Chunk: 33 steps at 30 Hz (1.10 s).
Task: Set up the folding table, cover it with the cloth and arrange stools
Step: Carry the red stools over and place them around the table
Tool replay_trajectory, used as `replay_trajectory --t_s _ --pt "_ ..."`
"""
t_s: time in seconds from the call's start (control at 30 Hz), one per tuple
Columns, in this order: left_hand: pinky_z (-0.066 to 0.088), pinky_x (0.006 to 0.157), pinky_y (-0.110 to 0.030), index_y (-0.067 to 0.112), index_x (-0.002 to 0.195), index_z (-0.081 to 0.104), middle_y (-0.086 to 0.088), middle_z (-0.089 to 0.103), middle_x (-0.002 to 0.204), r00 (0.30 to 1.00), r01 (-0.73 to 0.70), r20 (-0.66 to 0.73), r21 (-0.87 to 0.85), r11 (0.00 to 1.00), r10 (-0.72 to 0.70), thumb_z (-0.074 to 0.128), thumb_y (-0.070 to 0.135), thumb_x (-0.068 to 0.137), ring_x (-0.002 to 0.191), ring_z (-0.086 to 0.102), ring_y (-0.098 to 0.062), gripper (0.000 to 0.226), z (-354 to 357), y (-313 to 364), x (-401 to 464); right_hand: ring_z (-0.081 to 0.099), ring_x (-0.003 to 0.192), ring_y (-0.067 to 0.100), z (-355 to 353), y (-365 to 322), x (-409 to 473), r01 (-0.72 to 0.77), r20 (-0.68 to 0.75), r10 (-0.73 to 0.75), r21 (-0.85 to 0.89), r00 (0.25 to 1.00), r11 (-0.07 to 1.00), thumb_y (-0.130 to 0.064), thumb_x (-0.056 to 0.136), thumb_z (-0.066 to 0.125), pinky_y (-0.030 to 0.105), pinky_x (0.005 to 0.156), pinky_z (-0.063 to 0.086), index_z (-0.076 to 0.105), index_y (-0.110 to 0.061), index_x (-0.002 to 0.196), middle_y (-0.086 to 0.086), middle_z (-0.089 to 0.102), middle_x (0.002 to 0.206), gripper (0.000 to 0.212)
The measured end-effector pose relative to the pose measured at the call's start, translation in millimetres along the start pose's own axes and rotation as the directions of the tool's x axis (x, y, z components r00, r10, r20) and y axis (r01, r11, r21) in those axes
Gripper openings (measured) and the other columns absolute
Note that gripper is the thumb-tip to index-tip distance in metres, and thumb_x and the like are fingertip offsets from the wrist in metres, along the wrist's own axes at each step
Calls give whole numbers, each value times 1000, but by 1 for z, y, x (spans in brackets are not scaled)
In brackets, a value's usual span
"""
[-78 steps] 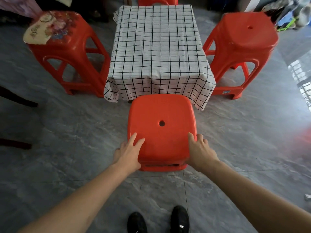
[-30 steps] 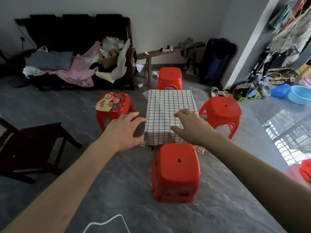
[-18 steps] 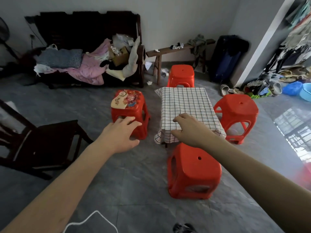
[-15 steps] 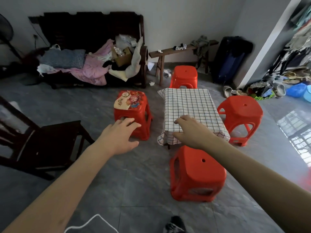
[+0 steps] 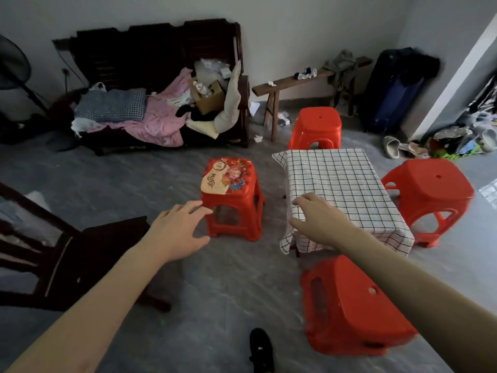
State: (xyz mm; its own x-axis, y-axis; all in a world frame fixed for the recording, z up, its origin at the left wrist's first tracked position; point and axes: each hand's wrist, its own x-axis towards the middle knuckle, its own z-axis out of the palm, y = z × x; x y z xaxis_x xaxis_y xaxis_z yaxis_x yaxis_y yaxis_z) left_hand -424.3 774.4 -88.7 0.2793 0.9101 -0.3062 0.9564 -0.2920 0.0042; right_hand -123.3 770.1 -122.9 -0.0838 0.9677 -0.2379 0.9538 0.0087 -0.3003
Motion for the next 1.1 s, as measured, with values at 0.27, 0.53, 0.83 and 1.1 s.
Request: replay_trajectory --t_s 0.27,0.53,0.83,1.1 --pt "31 111 -43 38 147 28 8 19 158 1000 12 -8 -10 1000 -12 54 51 90 141 29 -19 64 -38 -77 87 45 127 28 -22 -30 122 -43 45 43 9 998 999 -45 91 52 48 98 45 48 -19 133 7 44 139 49" --pt "35 109 -43 38 146 29 8 19 157 1000 -15 -4 -45 999 15 55 51 89 139 31 -19 64 -50 -136 173 45 127 29 -28 -65 210 -42 80 41 17 996 999 -44 89 55 47 99 44 50 -17 130 8 44 137 50" --pt "34 110 -43 36 147 31 8 21 156 978 -183 91 -32 983 185 56 50 88 138 30 -18 65 -51 -214 304 50 121 28 -7 -106 318 -162 96 152 104 984 981 -48 79 57 46 98 46 51 -20 130 5 45 132 59" --pt "38 108 -41 35 145 33 9 21 156 919 -354 176 -18 935 352 57 52 86 137 32 -18 65 -41 -292 451 42 130 25 40 -133 402 -367 189 343 110 920 924 -46 80 59 46 100 46 36 -25 143 4 37 144 71"
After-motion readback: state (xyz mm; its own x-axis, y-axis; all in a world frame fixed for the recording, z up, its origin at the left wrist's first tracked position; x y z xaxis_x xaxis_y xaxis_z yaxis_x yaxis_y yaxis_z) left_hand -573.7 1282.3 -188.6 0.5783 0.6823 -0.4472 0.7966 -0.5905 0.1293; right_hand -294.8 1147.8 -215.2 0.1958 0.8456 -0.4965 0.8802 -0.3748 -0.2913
